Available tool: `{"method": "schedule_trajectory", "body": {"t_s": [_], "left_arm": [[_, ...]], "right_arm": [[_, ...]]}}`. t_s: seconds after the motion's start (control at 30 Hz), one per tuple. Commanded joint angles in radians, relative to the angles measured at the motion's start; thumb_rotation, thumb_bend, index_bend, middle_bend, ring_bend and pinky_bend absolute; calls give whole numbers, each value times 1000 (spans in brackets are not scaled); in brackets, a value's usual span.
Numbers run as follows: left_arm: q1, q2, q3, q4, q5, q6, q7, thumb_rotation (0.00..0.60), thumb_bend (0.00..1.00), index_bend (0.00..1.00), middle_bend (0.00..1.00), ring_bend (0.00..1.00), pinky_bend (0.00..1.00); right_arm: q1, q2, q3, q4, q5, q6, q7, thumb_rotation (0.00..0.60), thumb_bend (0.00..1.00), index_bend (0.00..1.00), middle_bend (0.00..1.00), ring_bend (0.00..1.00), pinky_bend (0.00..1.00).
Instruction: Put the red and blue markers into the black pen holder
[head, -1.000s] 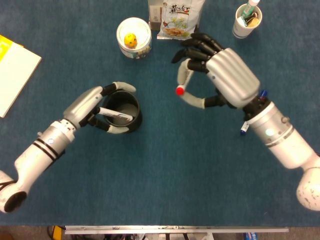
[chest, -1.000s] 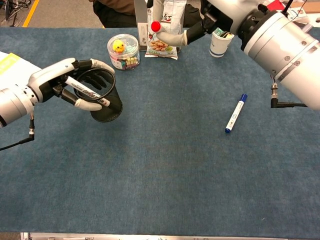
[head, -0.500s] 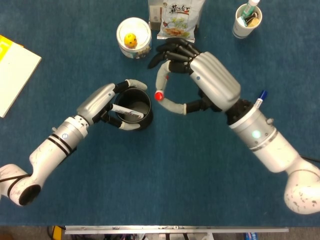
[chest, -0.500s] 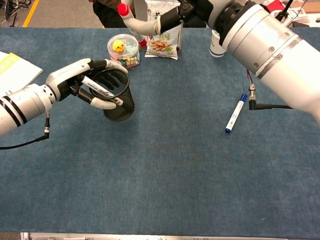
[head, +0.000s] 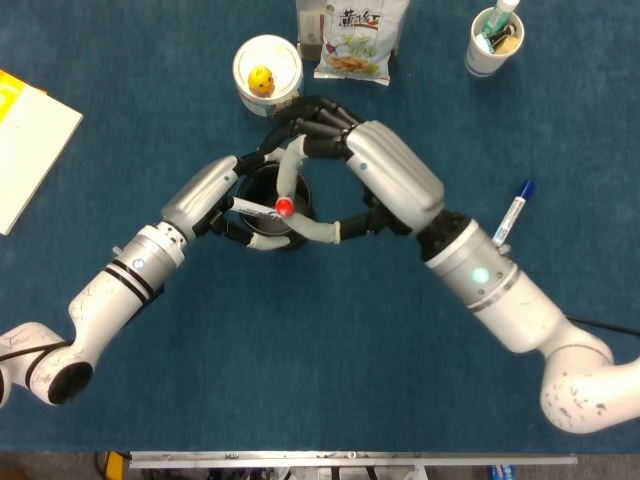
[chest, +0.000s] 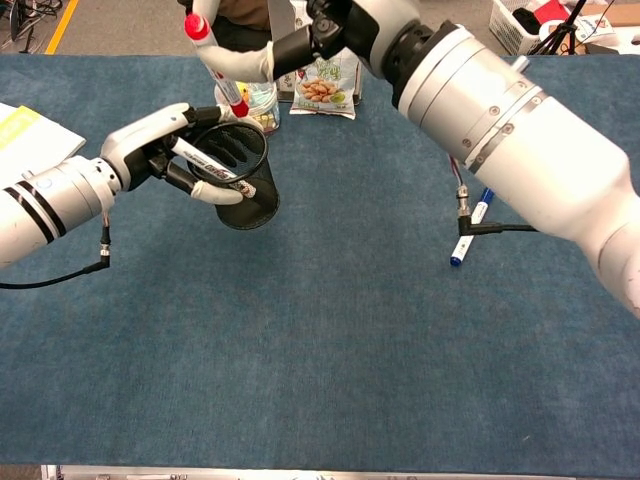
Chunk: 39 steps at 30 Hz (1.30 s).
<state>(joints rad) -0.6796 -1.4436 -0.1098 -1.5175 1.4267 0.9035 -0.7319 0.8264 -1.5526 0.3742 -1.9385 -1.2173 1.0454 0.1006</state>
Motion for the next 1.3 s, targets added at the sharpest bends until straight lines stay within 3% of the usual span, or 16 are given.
{"method": "schedule_trajectory", "body": {"t_s": [0.03,0.57,0.67,0.8,0.93,1.17,1.3], "left_arm": [[-3,1,-6,-7,-5,0,4,600,117,243,305,299,284],[-8,20,-26,-29,-21,1,21,600,117,243,305,299,284],[-9,21,-26,-28,-23,0,22,600,117,243,305,299,284],[-9,21,-24,-23,-24,-3,24,600,117,243,305,299,284],[-9,20,-23,-18,-25,-6,21,600,117,243,305,299,284],[-1,42,-4,-8,-5,-1,40,600,117,243,305,299,284],[9,65,13,-4,12,7,48,600,117,243,305,299,284]], "right_arm": [[12,-25,-4,16,14,-5,-1,600,370,660,372,191,118],[36,-93,-26,113,18,-24,8,600,373,655,360,191,111],[39,-93,-33,130,6,-28,3,600,353,532,300,157,71],[40,-92,-37,143,-13,-28,5,600,213,340,217,94,40],[38,-87,-38,146,-30,-21,1,600,121,255,191,77,38],[-10,18,-68,108,-122,32,-36,600,112,257,215,77,37],[-71,138,-118,71,-190,65,-40,600,140,372,300,134,44]]}}
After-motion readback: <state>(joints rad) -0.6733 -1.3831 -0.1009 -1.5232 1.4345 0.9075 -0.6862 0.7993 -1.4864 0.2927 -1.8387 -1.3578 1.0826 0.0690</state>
